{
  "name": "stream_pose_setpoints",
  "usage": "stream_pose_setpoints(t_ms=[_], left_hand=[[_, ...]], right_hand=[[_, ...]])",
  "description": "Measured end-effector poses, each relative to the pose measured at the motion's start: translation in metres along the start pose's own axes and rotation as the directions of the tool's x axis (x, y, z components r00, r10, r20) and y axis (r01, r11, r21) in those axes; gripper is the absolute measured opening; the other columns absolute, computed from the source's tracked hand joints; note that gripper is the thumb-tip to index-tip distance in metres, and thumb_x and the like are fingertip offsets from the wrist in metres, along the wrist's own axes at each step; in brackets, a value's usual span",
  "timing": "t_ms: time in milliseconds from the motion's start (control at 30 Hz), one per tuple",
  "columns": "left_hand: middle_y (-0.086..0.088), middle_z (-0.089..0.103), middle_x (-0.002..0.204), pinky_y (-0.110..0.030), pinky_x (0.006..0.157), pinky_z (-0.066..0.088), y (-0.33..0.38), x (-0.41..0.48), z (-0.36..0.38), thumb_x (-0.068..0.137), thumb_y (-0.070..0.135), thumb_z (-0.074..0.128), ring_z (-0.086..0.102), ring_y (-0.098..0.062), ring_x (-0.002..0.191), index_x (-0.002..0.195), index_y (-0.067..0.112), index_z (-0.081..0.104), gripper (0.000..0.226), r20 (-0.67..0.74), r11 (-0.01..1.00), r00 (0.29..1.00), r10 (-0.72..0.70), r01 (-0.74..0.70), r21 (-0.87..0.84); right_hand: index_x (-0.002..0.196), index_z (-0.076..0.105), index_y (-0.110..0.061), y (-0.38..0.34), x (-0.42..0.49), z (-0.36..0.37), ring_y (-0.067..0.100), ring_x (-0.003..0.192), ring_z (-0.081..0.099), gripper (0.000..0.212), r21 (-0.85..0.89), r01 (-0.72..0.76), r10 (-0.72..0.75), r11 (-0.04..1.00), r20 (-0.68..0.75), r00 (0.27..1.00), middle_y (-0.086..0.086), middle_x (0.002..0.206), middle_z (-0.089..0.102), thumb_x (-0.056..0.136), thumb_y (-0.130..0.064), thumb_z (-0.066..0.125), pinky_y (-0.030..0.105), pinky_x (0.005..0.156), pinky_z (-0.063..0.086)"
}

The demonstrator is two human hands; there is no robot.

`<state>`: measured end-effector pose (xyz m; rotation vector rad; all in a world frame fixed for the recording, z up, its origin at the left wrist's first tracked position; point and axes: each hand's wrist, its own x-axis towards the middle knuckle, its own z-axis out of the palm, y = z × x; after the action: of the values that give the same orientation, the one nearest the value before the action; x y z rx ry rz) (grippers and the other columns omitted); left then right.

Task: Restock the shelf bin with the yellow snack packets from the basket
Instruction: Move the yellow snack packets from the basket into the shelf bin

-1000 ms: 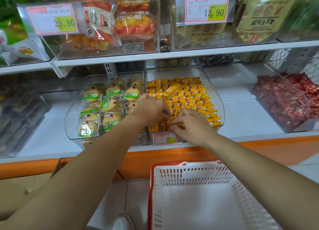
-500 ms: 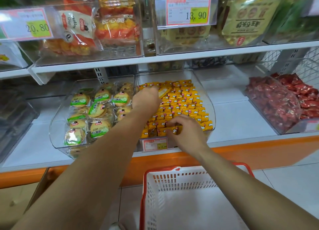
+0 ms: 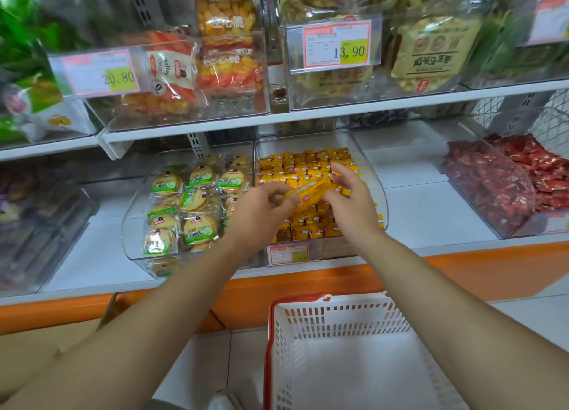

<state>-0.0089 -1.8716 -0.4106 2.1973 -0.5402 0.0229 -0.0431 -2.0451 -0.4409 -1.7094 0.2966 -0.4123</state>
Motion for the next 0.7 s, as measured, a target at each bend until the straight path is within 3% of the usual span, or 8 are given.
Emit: stream_pose_setpoints(t_ms=[67, 133, 267, 400, 500, 600, 700], left_hand=[[0.011, 0.068, 0.081, -0.031, 0.067, 0.058, 0.001, -0.009, -0.001, 0.100, 0.031, 0.061, 0.065, -0.003, 0.073, 0.122, 0.021, 0.068, 0.025, -0.003, 0.990, 0.999, -0.050, 0.049, -0.134], [0.010, 0.067, 0.079, -0.023, 0.065, 0.054, 0.000, -0.016, -0.001, 0.102, 0.029, 0.057, 0.066, -0.005, 0.075, 0.126, 0.021, 0.063, 0.025, -0.009, 0.947, 0.993, -0.115, 0.107, -0.304], [0.015, 0.067, 0.070, -0.027, 0.063, 0.053, -0.002, -0.024, -0.005, 0.101, 0.027, 0.060, 0.064, -0.006, 0.073, 0.112, 0.027, 0.063, 0.012, -0.004, 0.875, 0.991, -0.132, 0.115, -0.471], [0.005, 0.073, 0.083, -0.021, 0.067, 0.055, -0.003, -0.028, -0.007, 0.093, 0.021, 0.071, 0.070, -0.007, 0.082, 0.103, 0.022, 0.068, 0.010, 0.049, 0.847, 0.994, -0.099, 0.110, -0.520], [-0.001, 0.075, 0.093, -0.029, 0.075, 0.059, -0.006, -0.030, -0.006, 0.092, 0.019, 0.072, 0.072, -0.011, 0.087, 0.100, 0.023, 0.070, 0.009, 0.046, 0.856, 0.992, -0.117, 0.124, -0.502], [0.006, 0.074, 0.089, -0.027, 0.073, 0.059, -0.009, -0.031, -0.005, 0.093, 0.018, 0.071, 0.072, -0.011, 0.085, 0.099, 0.025, 0.071, 0.010, 0.027, 0.868, 0.991, -0.128, 0.125, -0.481], [-0.003, 0.073, 0.095, -0.032, 0.071, 0.059, -0.009, -0.025, -0.011, 0.092, 0.020, 0.073, 0.071, -0.018, 0.084, 0.111, 0.020, 0.069, 0.019, -0.057, 0.867, 0.985, -0.160, 0.113, -0.485]], right_hand=[[0.123, 0.062, -0.038, -0.006, 0.001, 0.000, 0.015, 0.105, 0.067, 0.039, 0.119, -0.029, 0.018, 0.992, 0.097, 0.995, -0.001, 0.120, 0.065, 0.091, -0.016, 0.062, 0.037, 0.082, 0.060], [0.120, 0.065, -0.032, -0.011, -0.001, 0.000, 0.019, 0.091, 0.073, 0.032, 0.255, -0.065, 0.027, 0.965, 0.147, 0.989, 0.007, 0.103, 0.068, 0.091, -0.017, 0.067, 0.037, 0.073, 0.062], [0.139, 0.052, -0.012, -0.017, -0.001, 0.002, 0.014, 0.067, 0.071, 0.068, 0.165, -0.068, 0.051, 0.984, 0.106, 0.993, 0.012, 0.080, 0.067, 0.083, -0.040, 0.078, 0.029, 0.062, 0.059], [0.111, 0.064, 0.000, -0.018, -0.001, 0.001, 0.012, 0.057, 0.067, 0.063, 0.097, -0.103, 0.095, 0.990, 0.089, 0.991, -0.006, 0.059, 0.064, 0.076, -0.050, 0.081, 0.029, 0.058, 0.058], [0.118, 0.064, -0.009, -0.018, -0.002, 0.004, 0.012, 0.072, 0.070, 0.062, 0.086, -0.128, 0.118, 0.988, 0.119, 0.986, -0.003, 0.081, 0.070, 0.076, -0.053, 0.079, 0.033, 0.065, 0.061], [0.114, 0.061, -0.025, -0.019, 0.000, 0.002, 0.020, 0.096, 0.069, 0.047, 0.020, -0.109, 0.105, 0.994, 0.154, 0.983, 0.005, 0.108, 0.066, 0.078, -0.049, 0.079, 0.044, 0.079, 0.061], [0.105, 0.060, -0.033, -0.024, 0.001, -0.005, 0.017, 0.089, 0.070, 0.028, -0.068, 0.009, 0.011, 0.998, 0.286, 0.958, -0.003, 0.093, 0.072, 0.083, -0.029, 0.076, 0.036, 0.077, 0.055]])
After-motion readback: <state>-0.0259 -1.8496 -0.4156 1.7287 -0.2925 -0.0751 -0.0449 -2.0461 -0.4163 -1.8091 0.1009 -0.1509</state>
